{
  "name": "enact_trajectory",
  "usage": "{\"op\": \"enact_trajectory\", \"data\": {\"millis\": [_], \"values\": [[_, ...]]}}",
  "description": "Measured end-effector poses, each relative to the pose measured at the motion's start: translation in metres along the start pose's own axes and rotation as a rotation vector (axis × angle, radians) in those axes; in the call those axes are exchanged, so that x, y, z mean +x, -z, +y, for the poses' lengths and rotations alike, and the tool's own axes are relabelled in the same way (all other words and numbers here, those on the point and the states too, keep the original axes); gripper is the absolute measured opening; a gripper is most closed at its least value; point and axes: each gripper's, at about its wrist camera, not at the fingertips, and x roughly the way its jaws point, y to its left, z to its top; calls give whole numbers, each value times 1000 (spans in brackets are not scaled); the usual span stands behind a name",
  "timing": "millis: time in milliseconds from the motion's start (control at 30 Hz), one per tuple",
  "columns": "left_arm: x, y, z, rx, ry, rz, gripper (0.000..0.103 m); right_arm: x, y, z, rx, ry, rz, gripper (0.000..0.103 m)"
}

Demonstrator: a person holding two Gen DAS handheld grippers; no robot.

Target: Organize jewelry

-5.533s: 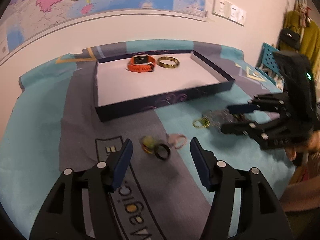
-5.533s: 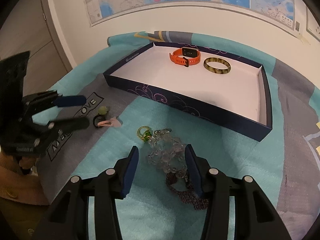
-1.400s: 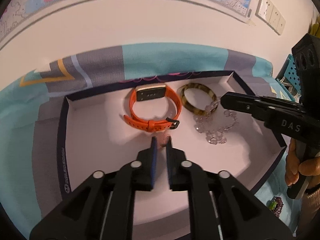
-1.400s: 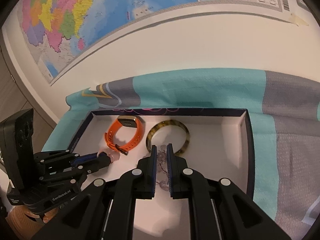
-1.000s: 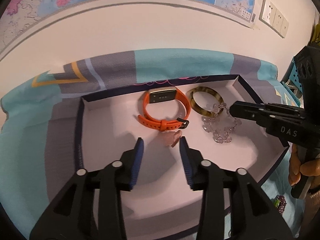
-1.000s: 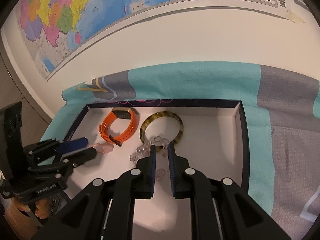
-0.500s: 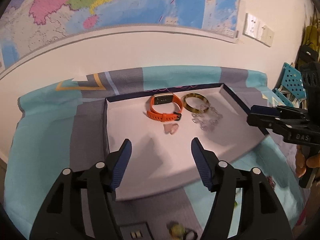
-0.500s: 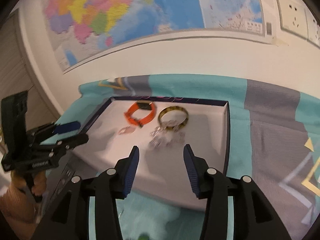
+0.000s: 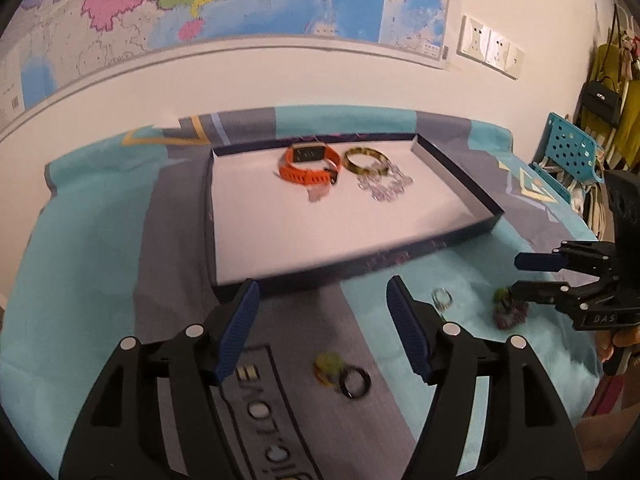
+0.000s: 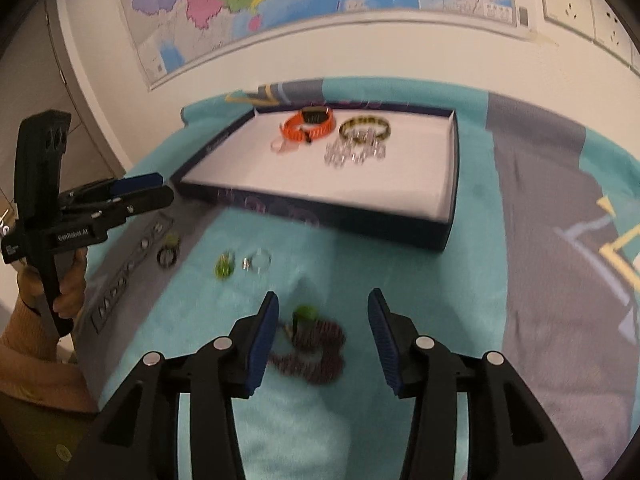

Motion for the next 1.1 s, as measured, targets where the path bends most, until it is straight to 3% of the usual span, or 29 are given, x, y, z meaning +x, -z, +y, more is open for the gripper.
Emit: {"op": "enact_trajectory", "data": {"millis": [267, 833, 1100], "values": [[-5, 15, -3, -19, 8, 14, 67, 5, 10, 6, -13, 3, 19, 42], [-4, 27, -1, -38, 17, 33, 70, -1, 15, -4, 32, -39, 8, 9], [-4, 28, -1, -42, 31, 35, 70, -16, 11, -10, 93, -115, -32, 9]]}}
